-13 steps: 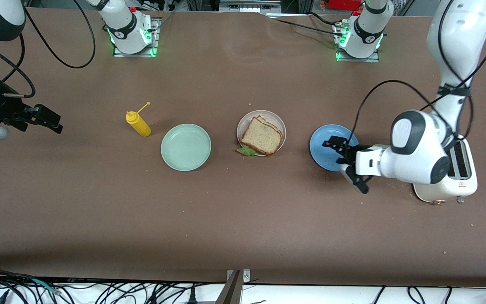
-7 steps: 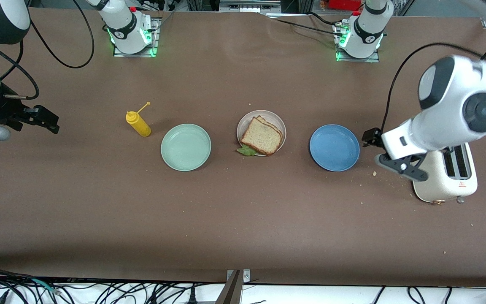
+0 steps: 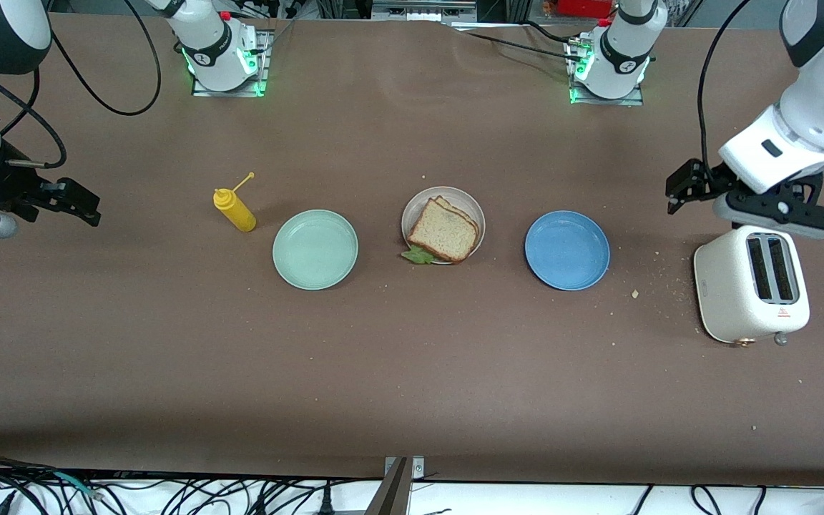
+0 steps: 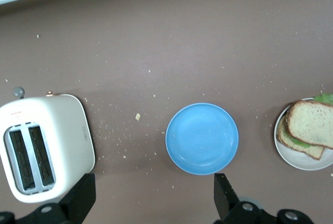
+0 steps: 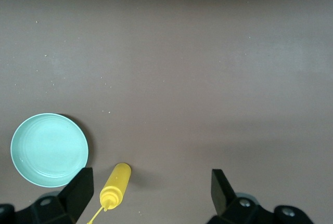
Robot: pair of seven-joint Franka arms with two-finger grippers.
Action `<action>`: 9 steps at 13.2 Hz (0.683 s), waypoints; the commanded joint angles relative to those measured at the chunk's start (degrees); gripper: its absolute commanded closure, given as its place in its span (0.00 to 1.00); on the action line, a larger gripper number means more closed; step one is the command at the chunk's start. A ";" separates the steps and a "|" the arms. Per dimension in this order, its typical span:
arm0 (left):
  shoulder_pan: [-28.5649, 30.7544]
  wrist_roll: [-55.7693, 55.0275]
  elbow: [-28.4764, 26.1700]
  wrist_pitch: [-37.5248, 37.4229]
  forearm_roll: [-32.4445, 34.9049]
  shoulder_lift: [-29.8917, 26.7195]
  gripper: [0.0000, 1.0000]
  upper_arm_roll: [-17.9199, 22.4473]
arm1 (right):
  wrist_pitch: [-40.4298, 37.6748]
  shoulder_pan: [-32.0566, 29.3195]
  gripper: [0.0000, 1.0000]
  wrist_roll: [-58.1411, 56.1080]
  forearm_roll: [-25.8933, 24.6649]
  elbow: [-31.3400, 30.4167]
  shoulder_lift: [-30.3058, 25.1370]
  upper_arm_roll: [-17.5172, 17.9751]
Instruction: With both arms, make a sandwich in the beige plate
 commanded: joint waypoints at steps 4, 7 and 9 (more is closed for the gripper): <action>-0.49 -2.68 -1.10 -4.86 -2.64 -1.35 0.00 0.58 | -1.45 0.04 0.00 -0.32 3.45 0.70 -0.16 -0.21; -0.14 -2.68 -1.01 -5.04 -2.29 -1.52 0.00 0.67 | -3.57 0.04 0.00 2.58 3.54 1.58 0.19 -0.21; 0.65 -2.16 -0.40 -5.04 -2.29 -1.35 0.00 0.67 | -3.48 -0.04 0.00 2.32 3.63 1.49 0.28 -0.21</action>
